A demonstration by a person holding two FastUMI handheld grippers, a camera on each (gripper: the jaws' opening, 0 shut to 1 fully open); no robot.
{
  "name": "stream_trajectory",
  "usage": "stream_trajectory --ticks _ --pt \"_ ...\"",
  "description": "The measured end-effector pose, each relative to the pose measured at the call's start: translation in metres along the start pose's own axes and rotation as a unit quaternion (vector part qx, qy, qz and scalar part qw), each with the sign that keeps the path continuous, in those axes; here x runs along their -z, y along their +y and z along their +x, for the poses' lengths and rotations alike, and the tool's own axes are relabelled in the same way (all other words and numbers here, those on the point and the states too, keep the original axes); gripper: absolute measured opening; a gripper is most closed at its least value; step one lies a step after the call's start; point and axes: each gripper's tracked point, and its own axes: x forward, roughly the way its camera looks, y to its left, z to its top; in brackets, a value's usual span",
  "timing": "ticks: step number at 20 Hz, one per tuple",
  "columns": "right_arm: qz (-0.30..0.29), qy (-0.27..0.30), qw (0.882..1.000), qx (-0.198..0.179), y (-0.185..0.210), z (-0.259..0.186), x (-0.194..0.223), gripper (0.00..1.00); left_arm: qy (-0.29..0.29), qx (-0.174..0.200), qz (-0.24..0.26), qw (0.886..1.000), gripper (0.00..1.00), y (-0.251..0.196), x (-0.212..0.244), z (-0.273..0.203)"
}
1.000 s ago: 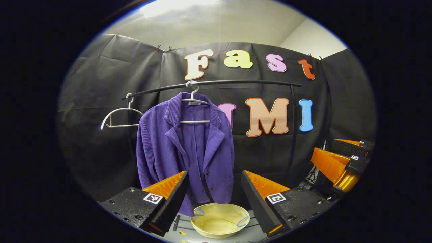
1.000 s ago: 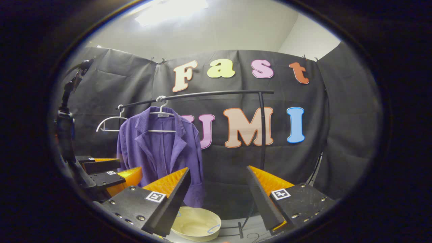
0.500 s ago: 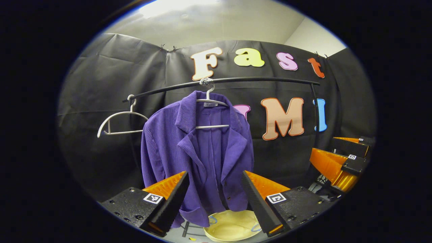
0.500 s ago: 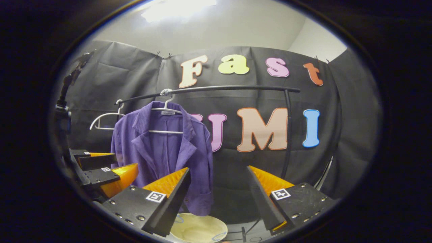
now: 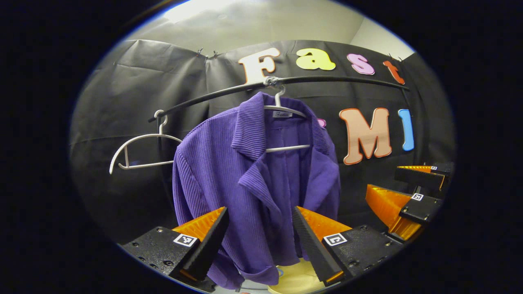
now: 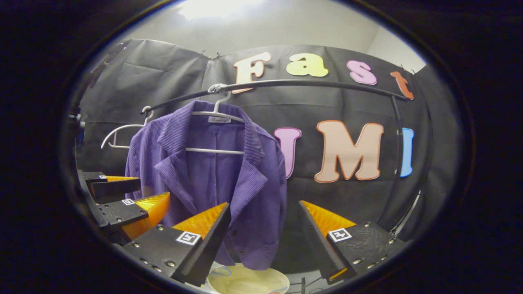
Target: Grasp the clothes on the hanger with both hands and then place them into the laundry hamper below.
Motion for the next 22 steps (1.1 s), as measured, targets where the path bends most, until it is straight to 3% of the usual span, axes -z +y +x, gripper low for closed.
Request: stream_trajectory --ticks 3,4,8,10,13,17,19,22 --pt "0.002 0.011 0.999 -0.030 0.017 0.030 0.010 0.94 0.002 -0.027 0.005 1.000 0.96 0.009 0.000 0.013" --pt "0.002 0.014 0.999 -0.039 0.021 0.041 0.015 0.98 0.006 -0.033 0.006 0.999 0.97 0.010 0.001 0.018" --pt "0.009 0.020 0.998 -0.065 0.028 0.083 0.022 0.98 0.013 -0.058 0.005 0.998 0.97 0.005 0.002 0.040" --pt "0.007 0.020 0.997 -0.070 0.025 0.104 0.022 0.93 0.011 -0.078 0.007 0.997 0.98 0.006 0.000 0.050" --pt "0.004 0.022 0.998 -0.067 0.017 0.132 0.022 0.98 0.010 -0.125 0.002 0.992 0.99 0.017 -0.003 0.063" --pt "0.013 0.044 0.996 -0.073 0.018 0.162 0.026 0.94 0.003 -0.179 0.013 0.984 0.86 0.033 -0.001 0.078" --pt "0.018 0.047 0.995 -0.086 0.026 0.171 0.026 0.98 0.004 -0.188 0.022 0.982 0.67 0.040 -0.001 0.080" --pt "0.043 0.045 0.992 -0.105 0.043 0.183 0.023 0.94 0.007 -0.185 0.023 0.982 0.40 0.042 -0.001 0.081"
